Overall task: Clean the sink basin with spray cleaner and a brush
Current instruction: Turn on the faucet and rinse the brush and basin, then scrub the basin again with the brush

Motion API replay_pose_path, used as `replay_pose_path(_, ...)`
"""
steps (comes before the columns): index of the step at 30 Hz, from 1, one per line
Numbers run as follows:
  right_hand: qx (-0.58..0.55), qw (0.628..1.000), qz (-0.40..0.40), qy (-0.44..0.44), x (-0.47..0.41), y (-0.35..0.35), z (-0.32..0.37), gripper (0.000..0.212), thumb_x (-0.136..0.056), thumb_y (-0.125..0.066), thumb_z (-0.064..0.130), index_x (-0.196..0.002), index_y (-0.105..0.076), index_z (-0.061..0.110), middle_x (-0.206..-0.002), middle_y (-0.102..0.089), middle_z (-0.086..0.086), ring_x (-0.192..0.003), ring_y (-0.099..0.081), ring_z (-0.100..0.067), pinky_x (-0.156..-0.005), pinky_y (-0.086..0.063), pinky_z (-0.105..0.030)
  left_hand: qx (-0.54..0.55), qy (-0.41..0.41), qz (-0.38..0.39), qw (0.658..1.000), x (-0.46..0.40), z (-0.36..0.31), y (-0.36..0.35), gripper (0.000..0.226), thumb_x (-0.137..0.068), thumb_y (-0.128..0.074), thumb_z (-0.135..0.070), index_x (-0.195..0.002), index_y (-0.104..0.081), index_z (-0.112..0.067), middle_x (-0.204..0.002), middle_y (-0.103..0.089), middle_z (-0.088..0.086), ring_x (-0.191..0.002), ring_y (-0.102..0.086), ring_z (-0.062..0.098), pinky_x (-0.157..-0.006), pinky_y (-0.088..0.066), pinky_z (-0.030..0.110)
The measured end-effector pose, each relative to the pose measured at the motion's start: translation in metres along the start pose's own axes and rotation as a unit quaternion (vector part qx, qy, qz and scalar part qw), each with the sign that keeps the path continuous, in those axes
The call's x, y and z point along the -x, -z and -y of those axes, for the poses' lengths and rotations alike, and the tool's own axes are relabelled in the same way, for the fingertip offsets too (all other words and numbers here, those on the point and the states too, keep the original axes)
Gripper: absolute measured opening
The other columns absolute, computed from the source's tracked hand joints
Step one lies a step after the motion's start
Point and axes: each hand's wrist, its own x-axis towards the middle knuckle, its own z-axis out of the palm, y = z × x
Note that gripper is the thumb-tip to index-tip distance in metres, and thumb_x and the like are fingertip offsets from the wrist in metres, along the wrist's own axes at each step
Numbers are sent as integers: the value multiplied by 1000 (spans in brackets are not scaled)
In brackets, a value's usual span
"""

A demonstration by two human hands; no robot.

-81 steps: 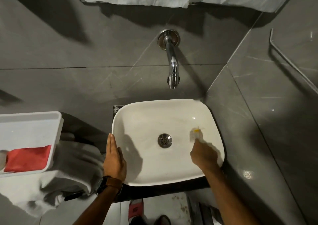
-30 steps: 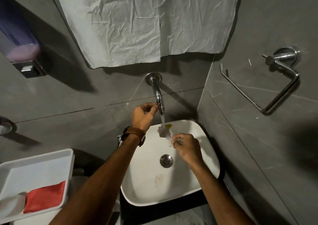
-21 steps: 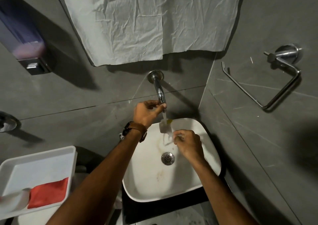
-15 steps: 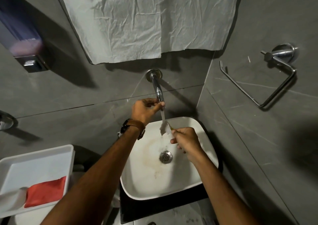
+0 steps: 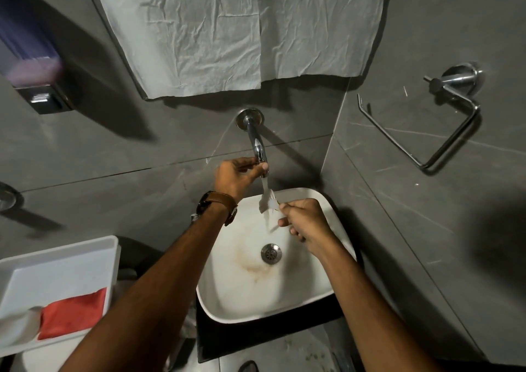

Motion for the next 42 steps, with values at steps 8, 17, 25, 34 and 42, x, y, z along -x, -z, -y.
replay_pose_path(8,10,1000,13,22,-7,-1,-13,15,-94,-64,29,-94,-74,19,-62,-72,-3,-39,-41,-10,-38,-29,-17,-1,-1,-3,1000,2,1,0,40,-73,-83,-34,-107,-74,-15,-101,-75,-3,-100,-69,10,-94,-53,26)
replay_pose_path(17,256,966,-10,9,-9,0,-49,18,-90,-64,25,-89,-79,15,-88,-79,-8,-89,-74,-26,-85,-60,-38,6,-3,5,1000,6,-5,0,34,-75,-82,-29,-106,-75,-16,-98,-74,-9,-98,-68,5,-89,-50,18)
replay_pose_path(25,161,984,-17,78,-18,8,-13,20,-89,-67,26,-70,-72,28,-54,-71,7,-65,-69,-6,-63,-44,-23,-11,-2,-3,1000,5,-5,-2,36,-75,-82,-32,-107,-74,-16,-95,-73,-12,-96,-68,1,-90,-51,18)
replay_pose_path(34,-9,999,21,48,-18,12,-2,15,-95,-67,25,-103,-77,17,-59,-68,0,-35,-32,-6,-36,-22,-16,-19,16,-23,999,-3,0,-3,32,-66,-87,-42,-85,-68,-25,-80,-76,-7,-82,-72,9,-81,-58,30)
replay_pose_path(42,255,965,55,-25,-17,19,-65,20,-82,-60,16,-77,-78,10,-67,-76,-4,-65,-70,-21,-54,-49,-27,-62,4,-112,992,2,2,-16,49,-58,-85,-60,-80,-61,-23,-74,-73,-6,-72,-70,9,-68,-60,33)
